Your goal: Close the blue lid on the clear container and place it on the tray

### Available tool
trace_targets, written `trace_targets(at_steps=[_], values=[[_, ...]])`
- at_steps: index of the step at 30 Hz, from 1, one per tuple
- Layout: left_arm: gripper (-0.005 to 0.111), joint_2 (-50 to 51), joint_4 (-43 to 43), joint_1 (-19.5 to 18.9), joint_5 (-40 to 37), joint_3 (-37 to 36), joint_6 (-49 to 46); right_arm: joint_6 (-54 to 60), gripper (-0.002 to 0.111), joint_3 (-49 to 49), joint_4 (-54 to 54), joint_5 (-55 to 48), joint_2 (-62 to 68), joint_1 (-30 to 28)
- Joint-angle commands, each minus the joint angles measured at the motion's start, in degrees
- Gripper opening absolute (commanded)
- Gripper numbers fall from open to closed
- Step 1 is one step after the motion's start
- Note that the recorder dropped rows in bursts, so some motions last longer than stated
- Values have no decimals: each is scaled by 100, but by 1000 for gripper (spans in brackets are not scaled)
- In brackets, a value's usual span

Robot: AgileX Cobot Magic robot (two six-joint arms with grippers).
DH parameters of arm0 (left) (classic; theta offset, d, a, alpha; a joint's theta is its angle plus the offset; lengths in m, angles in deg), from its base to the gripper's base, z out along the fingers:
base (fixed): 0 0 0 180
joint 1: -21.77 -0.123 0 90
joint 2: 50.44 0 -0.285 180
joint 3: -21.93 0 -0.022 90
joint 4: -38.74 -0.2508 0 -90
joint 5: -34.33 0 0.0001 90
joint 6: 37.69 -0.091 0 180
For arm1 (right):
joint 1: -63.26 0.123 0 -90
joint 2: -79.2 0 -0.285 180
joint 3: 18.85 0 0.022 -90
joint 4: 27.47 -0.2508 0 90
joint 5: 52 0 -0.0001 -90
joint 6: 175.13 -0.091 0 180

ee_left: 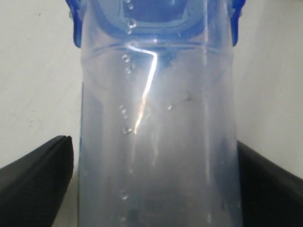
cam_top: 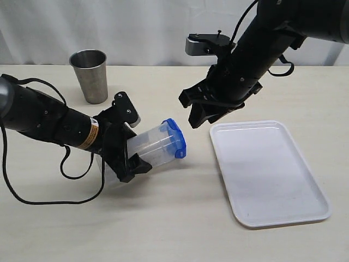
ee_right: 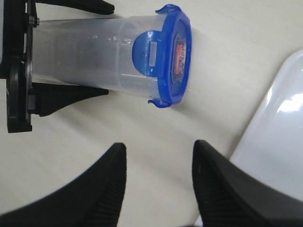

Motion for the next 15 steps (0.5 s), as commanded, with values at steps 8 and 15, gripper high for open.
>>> trace_targets(at_steps=[8, 15], values=[[78, 295, -288, 6, -435, -109, -561, 174, 43, -30, -25, 400, 265, -19], [78, 295, -288, 6, -306, -109, -772, 718, 43, 16, -538, 515, 829, -19]])
